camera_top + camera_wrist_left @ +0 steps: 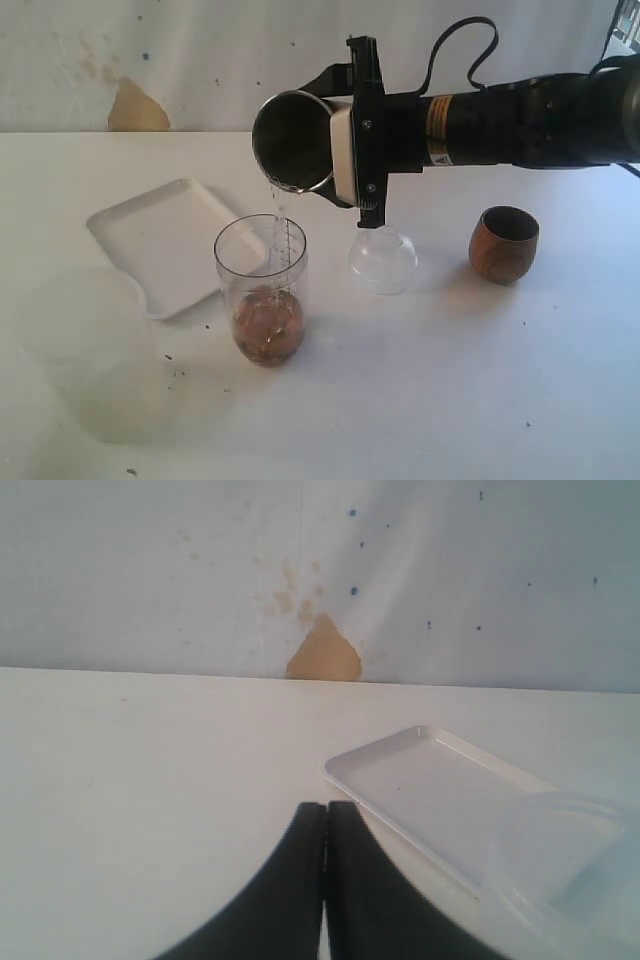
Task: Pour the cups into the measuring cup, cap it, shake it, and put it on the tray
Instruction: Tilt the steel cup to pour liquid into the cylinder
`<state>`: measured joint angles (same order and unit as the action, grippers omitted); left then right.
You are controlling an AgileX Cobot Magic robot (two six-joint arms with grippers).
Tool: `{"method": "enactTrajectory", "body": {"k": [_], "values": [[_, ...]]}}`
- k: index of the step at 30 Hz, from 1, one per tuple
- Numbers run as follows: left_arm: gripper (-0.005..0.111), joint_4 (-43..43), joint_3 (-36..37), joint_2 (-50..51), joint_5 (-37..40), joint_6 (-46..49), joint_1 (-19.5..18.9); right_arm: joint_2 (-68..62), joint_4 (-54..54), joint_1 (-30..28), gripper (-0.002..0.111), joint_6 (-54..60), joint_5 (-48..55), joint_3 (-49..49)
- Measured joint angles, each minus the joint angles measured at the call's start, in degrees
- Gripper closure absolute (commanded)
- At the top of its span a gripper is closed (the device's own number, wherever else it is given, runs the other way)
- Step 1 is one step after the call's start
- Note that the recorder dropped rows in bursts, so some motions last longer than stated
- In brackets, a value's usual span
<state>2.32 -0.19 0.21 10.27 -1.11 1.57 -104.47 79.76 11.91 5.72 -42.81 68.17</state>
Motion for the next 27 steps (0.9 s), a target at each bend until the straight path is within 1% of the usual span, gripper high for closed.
{"method": "enactTrajectory", "body": {"k": [23,27], "values": [[0.106,0.00,0.00,0.00,0.00,0.00,0.00,0.05,-0.24,0.07,0.108,1.38,0.05,1.38],[0.106,0.00,0.00,0.00,0.00,0.00,0.00,0.05,-0.24,1.31,0.108,2.11,1.77,1.38]]}}
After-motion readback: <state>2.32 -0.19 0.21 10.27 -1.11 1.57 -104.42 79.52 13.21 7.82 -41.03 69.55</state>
